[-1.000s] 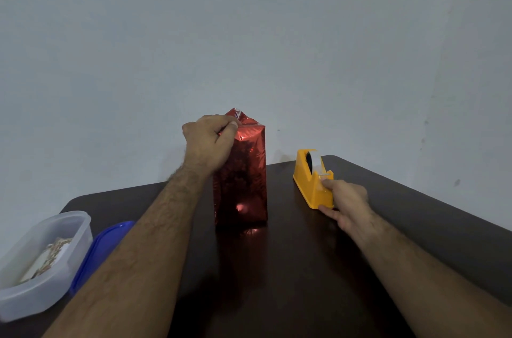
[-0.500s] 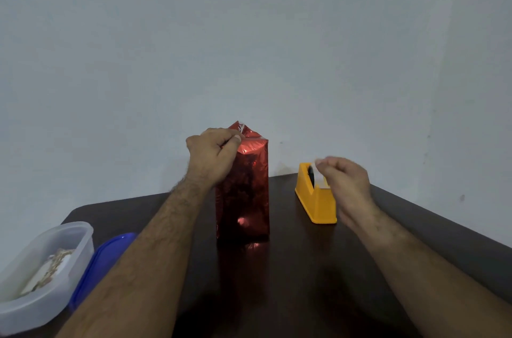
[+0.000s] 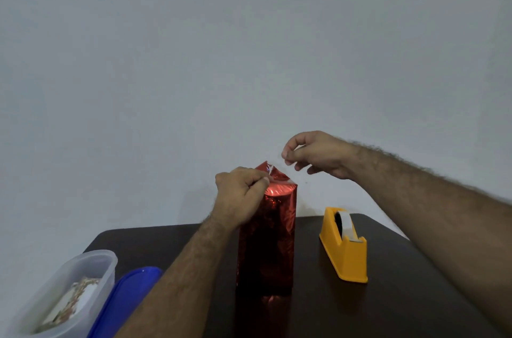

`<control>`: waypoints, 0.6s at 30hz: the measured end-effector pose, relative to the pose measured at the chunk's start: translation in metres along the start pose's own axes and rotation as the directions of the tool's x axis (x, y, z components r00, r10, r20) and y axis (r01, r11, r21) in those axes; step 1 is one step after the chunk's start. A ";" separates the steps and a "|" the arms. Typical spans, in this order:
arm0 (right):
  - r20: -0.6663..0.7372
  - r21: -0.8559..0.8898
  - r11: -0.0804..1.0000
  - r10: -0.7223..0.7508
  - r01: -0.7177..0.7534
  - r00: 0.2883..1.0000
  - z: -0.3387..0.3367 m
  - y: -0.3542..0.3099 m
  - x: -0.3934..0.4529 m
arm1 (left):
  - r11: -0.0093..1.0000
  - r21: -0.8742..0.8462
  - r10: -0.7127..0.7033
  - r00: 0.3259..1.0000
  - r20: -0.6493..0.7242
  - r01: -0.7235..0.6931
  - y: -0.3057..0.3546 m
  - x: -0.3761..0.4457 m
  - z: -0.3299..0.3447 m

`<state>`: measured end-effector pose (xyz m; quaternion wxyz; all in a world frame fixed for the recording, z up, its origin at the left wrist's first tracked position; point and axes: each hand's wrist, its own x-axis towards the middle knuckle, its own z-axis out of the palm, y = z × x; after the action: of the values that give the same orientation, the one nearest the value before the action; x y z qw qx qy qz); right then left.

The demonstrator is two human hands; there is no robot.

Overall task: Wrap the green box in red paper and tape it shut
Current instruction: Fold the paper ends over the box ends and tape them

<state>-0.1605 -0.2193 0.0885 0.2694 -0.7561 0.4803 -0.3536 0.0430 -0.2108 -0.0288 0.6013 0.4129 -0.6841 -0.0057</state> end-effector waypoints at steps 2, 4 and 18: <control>-0.004 -0.044 0.998 0.037 -0.037 0.999 0.003 0.000 0.005 | 1.000 -0.003 -0.004 1.000 0.007 0.004 0.003 -0.001 -0.001; 0.013 -0.086 0.994 0.068 -0.067 0.998 0.005 0.000 0.007 | 1.000 0.008 -0.003 1.000 0.019 0.003 0.007 -0.002 -0.002; 0.035 -0.224 0.950 0.232 -0.218 0.972 0.015 -0.001 0.014 | 0.999 0.032 -0.008 1.000 0.024 0.007 0.009 -0.002 -0.001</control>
<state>-0.1439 -0.2305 0.0843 0.2375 -0.7320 0.5908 -0.2422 0.0388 -0.2029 -0.0260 0.5864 0.4249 -0.6897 -0.0022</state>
